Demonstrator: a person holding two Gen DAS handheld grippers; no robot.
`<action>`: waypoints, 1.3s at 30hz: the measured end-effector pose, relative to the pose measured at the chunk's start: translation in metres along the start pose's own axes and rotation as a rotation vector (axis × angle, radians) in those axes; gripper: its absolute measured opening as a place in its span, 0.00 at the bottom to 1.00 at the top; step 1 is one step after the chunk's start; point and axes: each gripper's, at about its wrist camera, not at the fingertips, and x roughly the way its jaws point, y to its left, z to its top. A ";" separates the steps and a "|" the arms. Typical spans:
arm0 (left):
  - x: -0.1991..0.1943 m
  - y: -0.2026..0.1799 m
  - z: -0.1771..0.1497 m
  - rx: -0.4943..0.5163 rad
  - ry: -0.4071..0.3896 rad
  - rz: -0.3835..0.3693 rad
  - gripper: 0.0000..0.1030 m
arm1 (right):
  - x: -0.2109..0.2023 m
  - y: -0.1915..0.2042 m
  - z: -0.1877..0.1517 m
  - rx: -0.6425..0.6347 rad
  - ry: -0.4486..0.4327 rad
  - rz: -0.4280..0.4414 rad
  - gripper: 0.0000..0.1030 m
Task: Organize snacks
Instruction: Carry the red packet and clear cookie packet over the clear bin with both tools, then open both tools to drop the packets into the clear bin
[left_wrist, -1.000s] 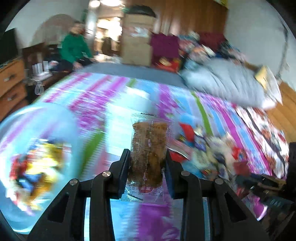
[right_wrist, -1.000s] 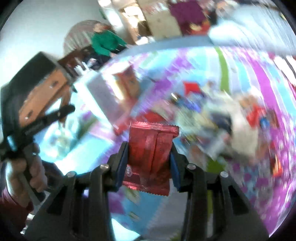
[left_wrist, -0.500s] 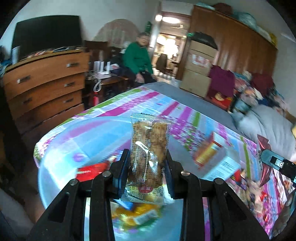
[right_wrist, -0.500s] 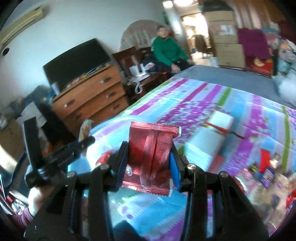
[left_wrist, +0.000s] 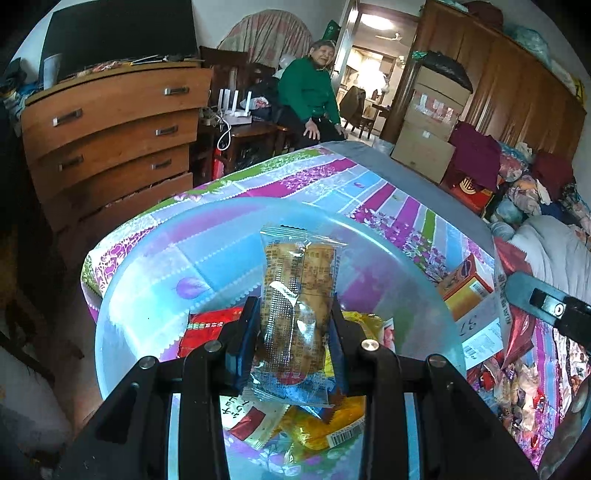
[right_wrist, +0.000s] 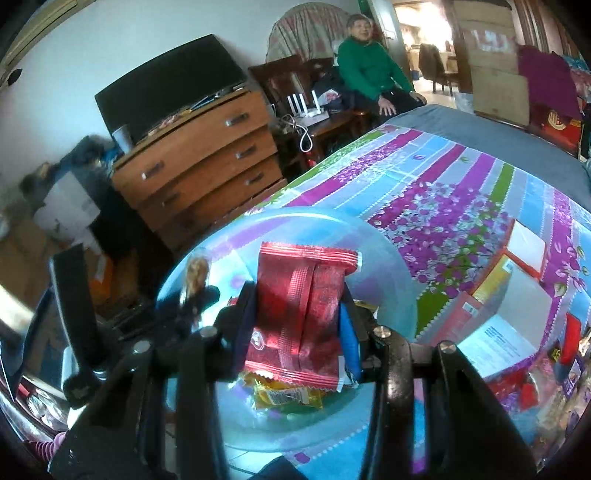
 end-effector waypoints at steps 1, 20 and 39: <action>0.001 0.001 0.000 -0.001 0.002 0.000 0.34 | 0.000 0.001 0.000 -0.001 0.000 0.000 0.41; 0.006 0.003 0.003 -0.005 0.011 0.009 0.34 | 0.009 0.012 0.003 -0.012 0.008 0.012 0.41; 0.011 0.006 0.002 -0.025 0.037 0.036 0.56 | 0.018 0.021 0.001 -0.023 0.033 0.030 0.61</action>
